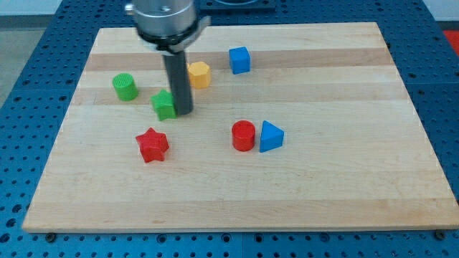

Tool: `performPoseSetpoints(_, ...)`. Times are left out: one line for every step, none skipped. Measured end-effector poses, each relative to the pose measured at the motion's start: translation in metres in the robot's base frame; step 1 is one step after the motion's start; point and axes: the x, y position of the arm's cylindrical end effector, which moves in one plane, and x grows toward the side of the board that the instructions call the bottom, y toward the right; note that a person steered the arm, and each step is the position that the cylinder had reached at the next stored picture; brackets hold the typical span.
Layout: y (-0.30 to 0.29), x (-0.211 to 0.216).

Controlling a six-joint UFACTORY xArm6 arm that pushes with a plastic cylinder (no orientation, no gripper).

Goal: Place the green star vertically below the green circle

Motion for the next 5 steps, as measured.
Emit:
performPoseSetpoints(-0.038, 0.0)
performPoseSetpoints(-0.051, 0.003)
performPoseSetpoints(-0.053, 0.015)
performPoseSetpoints(-0.055, 0.027)
performPoseSetpoints(-0.07, 0.029)
